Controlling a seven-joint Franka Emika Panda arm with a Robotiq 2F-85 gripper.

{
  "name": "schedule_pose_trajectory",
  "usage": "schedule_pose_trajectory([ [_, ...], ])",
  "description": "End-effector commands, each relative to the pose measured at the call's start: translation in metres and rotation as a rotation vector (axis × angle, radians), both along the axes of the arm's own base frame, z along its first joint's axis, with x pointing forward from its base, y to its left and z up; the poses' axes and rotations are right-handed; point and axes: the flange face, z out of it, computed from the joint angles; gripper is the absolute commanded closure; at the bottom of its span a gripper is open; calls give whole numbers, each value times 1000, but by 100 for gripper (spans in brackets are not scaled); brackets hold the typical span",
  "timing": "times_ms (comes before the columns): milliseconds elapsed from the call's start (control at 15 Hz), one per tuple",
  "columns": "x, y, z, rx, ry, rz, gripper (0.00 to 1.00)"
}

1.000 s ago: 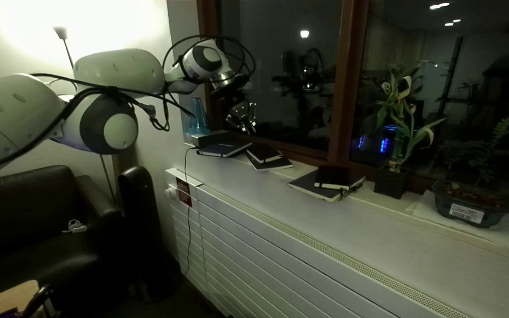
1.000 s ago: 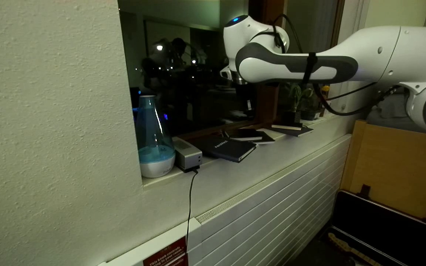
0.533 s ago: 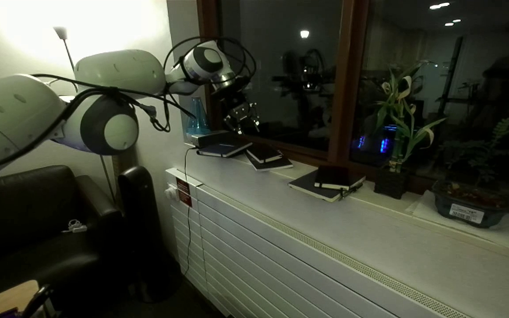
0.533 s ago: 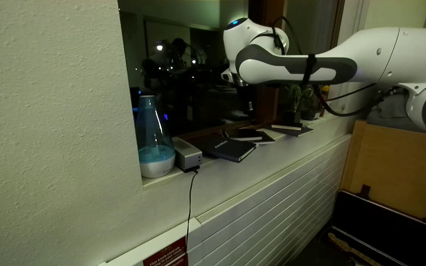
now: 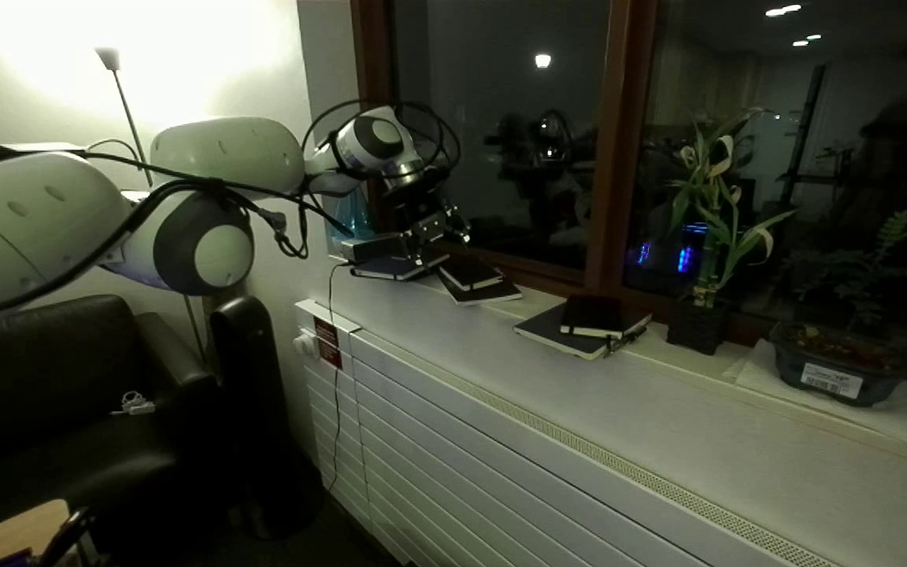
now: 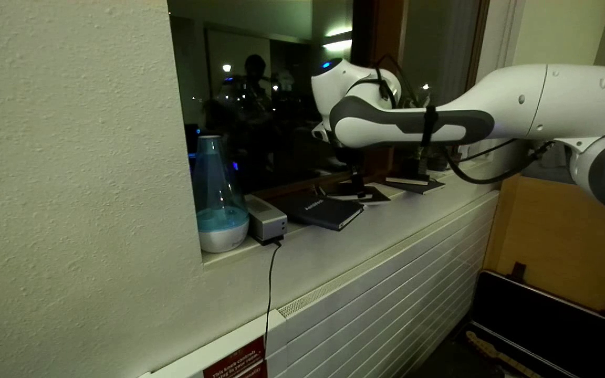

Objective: Put one middle book on top of the book on the left.

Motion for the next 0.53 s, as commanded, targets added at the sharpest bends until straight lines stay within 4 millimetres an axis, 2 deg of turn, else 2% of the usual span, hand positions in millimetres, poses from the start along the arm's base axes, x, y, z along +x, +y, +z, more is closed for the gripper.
schedule_pose_trajectory([
  [0,7,-6,-12,-29,-27,9,0],
  [67,9,-7,-15,-32,-33,10,25],
  [200,11,-9,-18,-37,-41,17,33],
  [467,14,-10,-19,-45,-59,28,61],
])
